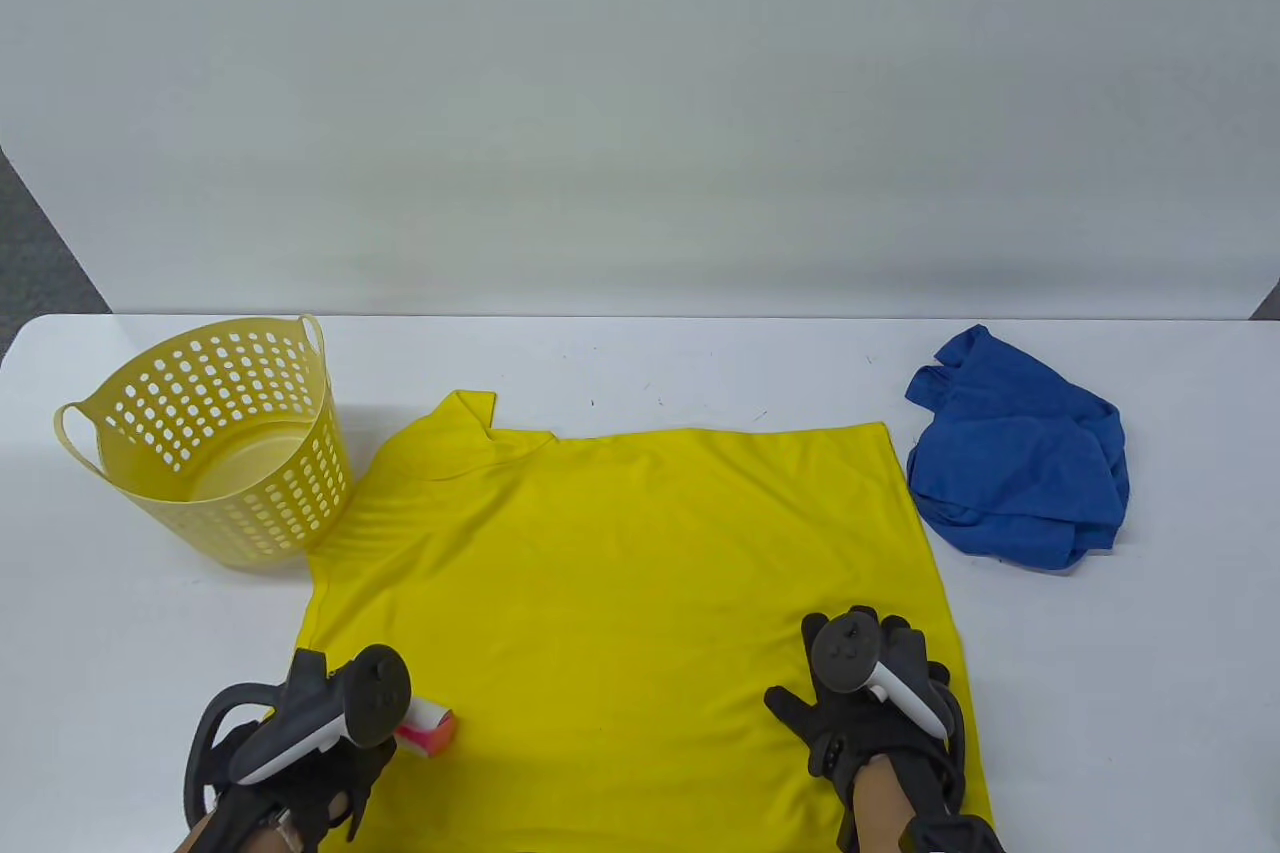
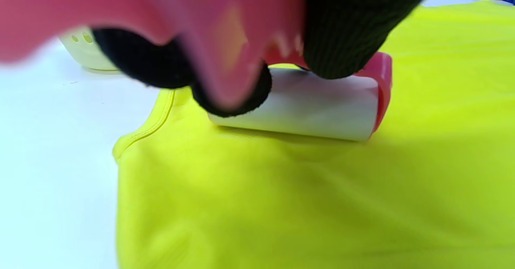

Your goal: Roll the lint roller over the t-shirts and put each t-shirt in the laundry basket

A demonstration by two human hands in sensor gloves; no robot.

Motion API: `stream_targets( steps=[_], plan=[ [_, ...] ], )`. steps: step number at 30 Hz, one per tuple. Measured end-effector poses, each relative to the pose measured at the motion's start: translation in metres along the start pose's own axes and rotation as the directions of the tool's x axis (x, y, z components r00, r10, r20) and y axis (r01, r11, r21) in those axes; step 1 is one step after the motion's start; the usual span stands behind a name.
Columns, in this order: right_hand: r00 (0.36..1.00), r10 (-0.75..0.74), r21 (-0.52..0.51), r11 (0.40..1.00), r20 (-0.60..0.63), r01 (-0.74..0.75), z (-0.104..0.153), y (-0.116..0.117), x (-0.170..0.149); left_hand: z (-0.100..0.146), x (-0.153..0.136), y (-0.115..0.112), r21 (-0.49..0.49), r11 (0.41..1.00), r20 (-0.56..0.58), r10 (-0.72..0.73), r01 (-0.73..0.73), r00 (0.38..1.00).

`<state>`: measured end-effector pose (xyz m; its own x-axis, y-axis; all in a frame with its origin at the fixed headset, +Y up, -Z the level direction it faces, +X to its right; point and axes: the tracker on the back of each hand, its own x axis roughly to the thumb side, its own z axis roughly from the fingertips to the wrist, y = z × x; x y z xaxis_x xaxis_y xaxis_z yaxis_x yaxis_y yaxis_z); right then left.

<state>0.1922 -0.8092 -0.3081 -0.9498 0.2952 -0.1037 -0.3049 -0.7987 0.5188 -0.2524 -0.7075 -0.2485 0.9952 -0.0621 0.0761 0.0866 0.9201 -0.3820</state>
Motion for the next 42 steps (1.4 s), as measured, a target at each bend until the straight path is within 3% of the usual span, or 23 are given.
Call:
stream_targets(
  steps=[9,15,17,21,25,27,33,38,42],
  plan=[
    [1.0,0.004,0.012,1.0,-0.005,-0.004,0.001,0.0,0.0,-0.097,0.043,0.037,0.123,0.992,-0.125,-0.017,0.032,0.992],
    [1.0,-0.002,0.017,1.0,-0.002,0.002,0.001,0.0,0.0,-0.13,0.057,0.053,0.173,0.985,-0.211,0.021,0.017,0.977],
    [1.0,-0.002,0.017,1.0,-0.002,0.002,0.001,0.0,0.0,-0.13,0.054,0.048,0.223,0.974,-0.207,0.088,-0.041,0.974],
    [1.0,-0.003,0.018,1.0,-0.001,0.003,0.001,0.0,0.0,-0.118,0.041,0.03,0.191,0.979,-0.164,0.103,-0.071,0.981],
    [1.0,-0.007,0.014,1.0,0.003,0.007,0.001,0.0,0.0,-0.075,0.026,0.019,0.179,0.984,-0.06,0.031,-0.02,0.998],
    [1.0,-0.005,0.014,1.0,0.002,0.005,0.0,0.0,0.0,-0.047,0.006,0.011,0.109,0.991,-0.041,0.083,-0.078,0.996],
    [1.0,-0.002,0.012,1.0,-0.002,0.002,0.0,0.0,0.0,-0.002,-0.028,0.003,-0.009,0.981,-0.027,0.194,-0.194,0.981],
    [1.0,0.001,0.007,1.0,-0.003,-0.001,0.0,-0.001,0.0,0.004,-0.03,-0.002,0.031,0.968,-0.008,0.248,-0.248,0.969],
    [1.0,0.001,0.004,1.0,-0.003,-0.001,0.0,-0.001,0.0,0.004,-0.008,0.001,0.083,0.952,0.084,0.288,-0.295,0.954]
  ],
)
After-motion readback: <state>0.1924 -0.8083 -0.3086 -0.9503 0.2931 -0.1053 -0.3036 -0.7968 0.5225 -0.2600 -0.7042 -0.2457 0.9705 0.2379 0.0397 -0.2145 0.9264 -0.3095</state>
